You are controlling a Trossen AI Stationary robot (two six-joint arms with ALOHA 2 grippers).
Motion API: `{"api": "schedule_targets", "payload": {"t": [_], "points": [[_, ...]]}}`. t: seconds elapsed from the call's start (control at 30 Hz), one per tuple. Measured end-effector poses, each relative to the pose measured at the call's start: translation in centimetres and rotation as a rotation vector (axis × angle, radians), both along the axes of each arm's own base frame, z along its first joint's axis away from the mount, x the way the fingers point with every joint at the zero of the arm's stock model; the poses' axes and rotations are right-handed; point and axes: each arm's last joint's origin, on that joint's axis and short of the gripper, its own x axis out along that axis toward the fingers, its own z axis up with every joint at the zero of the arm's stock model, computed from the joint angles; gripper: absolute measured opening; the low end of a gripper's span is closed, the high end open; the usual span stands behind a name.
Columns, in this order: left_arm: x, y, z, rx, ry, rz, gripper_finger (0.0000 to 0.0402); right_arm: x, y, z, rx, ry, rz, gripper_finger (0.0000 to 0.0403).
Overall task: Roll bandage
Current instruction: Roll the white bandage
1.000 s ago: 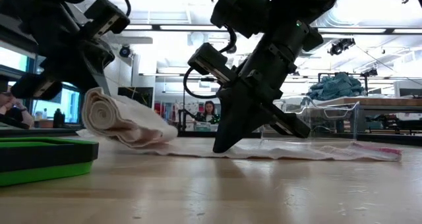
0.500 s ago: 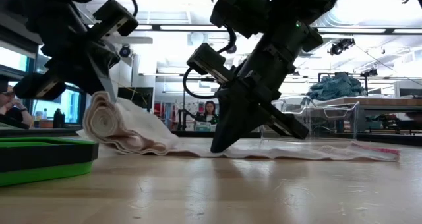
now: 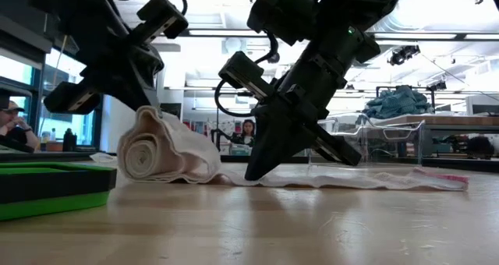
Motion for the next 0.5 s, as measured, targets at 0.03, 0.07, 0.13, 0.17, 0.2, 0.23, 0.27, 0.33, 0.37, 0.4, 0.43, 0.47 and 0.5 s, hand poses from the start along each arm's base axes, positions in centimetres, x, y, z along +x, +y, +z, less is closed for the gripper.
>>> {"api": "schedule_targets", "payload": {"t": [0.03, 0.07, 0.13, 0.17, 0.2, 0.23, 0.27, 0.33, 0.37, 0.4, 0.43, 0.47, 0.5], "points": [[0.0, 0.0, 0.0, 0.002, 0.000, 0.005, 0.0000, 0.0, 0.0, 0.0, 0.000, 0.000, 0.000, 0.0000], [-0.1, 0.0, 0.1, 0.003, -0.001, 0.006, 0.0000, 0.0, 0.0, 0.0, -0.001, 0.000, 0.000, 0.0000], [0.1, 0.0, 0.2, -0.002, -0.024, 0.008, 0.0000, 0.0, 0.0, 0.0, -0.006, -0.002, 0.001, 0.0000], [0.2, 0.0, 0.3, -0.005, -0.037, 0.009, 0.0001, 0.0, 0.0, 0.0, -0.008, -0.002, 0.004, 0.0000], [0.3, 0.0, 0.4, -0.004, -0.049, 0.012, 0.0002, 0.0, 0.0, 0.0, -0.008, -0.003, 0.005, 0.0000], [0.4, 0.0, 0.5, 0.002, -0.065, 0.015, 0.0004, 0.0, 0.0, 0.0, -0.008, -0.004, 0.005, 0.0000], [0.5, 0.0, 0.6, 0.010, -0.083, 0.018, 0.0006, 0.0, 0.0, 0.0, -0.009, -0.004, 0.006, 0.0000], [0.7, 0.1, 0.8, 0.017, -0.113, 0.019, 0.0010, 0.0, 0.0, 0.0, -0.008, -0.008, 0.007, 0.0000], [0.8, 0.1, 0.8, 0.017, -0.118, 0.022, 0.0013, 0.0, 0.0, 0.0, -0.008, -0.008, 0.007, 0.0000], [0.8, 0.2, 0.8, 0.017, -0.118, 0.026, 0.0016, 0.0, 0.0, 0.0, -0.008, -0.008, 0.007, 0.0000], [0.9, 0.3, 0.7, 0.018, -0.115, 0.027, 0.0020, 0.0, 0.0, 0.0, -0.009, -0.008, 0.007, 0.0000], [0.9, 0.3, 0.7, 0.019, -0.112, 0.029, 0.0023, 0.0, 0.0, 0.0, -0.008, -0.008, 0.007, 0.0000], [1.0, 0.4, 0.6, 0.019, -0.109, 0.033, 0.0027, 0.0, 0.0, 0.0, -0.008, -0.008, 0.008, 0.0000]]}}
